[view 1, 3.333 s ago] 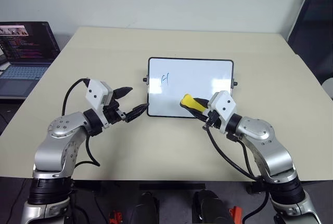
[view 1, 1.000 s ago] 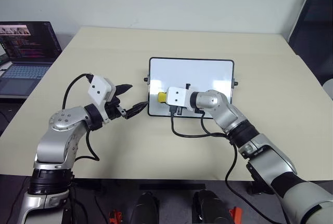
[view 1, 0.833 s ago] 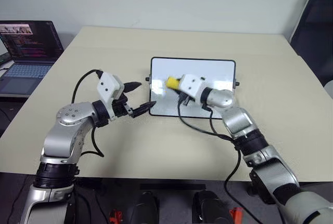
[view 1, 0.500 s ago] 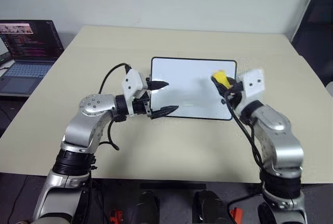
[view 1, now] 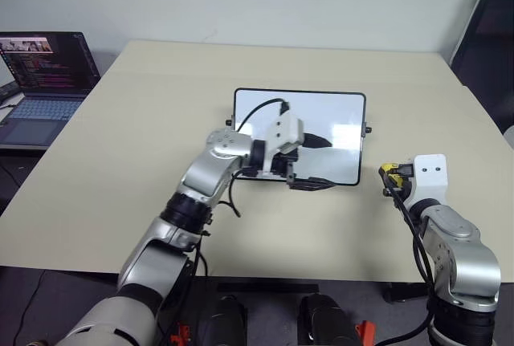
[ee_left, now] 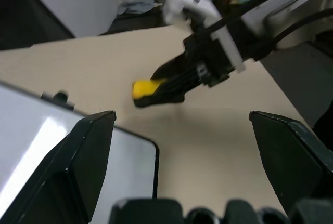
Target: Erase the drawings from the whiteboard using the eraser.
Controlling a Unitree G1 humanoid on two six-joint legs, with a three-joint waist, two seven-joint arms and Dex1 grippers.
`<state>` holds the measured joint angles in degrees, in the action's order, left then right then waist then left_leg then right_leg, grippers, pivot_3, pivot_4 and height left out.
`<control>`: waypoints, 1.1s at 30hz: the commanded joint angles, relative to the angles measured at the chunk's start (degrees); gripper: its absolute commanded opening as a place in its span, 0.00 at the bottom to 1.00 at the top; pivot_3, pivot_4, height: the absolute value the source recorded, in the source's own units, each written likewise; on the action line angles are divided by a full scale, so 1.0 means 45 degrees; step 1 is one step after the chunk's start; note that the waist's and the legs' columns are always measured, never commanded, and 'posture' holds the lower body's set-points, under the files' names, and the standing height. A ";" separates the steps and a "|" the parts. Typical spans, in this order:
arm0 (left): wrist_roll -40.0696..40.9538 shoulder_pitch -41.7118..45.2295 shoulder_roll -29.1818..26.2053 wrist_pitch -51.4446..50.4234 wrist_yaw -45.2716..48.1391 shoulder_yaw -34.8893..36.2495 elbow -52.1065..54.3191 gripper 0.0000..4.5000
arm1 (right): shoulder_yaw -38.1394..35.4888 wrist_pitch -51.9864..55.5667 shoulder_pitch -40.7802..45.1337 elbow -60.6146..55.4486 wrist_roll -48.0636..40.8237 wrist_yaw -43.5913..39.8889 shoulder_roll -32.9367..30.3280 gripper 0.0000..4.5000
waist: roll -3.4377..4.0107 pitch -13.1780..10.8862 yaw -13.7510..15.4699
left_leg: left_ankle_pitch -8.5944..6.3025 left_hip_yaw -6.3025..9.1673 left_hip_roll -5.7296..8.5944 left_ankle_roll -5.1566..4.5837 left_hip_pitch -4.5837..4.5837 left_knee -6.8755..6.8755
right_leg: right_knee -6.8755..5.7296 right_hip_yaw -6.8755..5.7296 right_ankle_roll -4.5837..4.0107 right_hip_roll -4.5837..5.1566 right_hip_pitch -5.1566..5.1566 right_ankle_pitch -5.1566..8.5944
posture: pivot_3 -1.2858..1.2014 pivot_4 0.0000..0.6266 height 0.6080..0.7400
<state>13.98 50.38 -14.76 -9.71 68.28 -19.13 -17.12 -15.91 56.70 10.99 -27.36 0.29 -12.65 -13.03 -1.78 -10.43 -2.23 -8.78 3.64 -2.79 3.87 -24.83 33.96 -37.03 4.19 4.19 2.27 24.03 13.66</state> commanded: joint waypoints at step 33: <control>0.1426 -0.5208 -0.2260 -0.4047 -0.3746 0.5014 0.5439 1.00 | 0.0607 -0.3529 -0.2393 -0.3226 -0.2384 0.0453 0.0107 1.00 | 0.0089 -0.0002 -0.0269 | -0.0001 0.0036 -0.0012 -0.0004 0.0006 -0.0027 | -0.0026 -0.0010 0.0067 -0.0020 0.0001 -0.0018 | 0.52 0.24 1.00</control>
<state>18.51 28.87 -23.98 -26.06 54.63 -0.53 2.86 -13.79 42.68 1.94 -37.36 -10.19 -11.56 -13.04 -1.37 -10.44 -3.44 -8.80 3.82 -2.86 3.86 -24.78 33.83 -37.16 4.12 4.48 2.18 23.98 13.65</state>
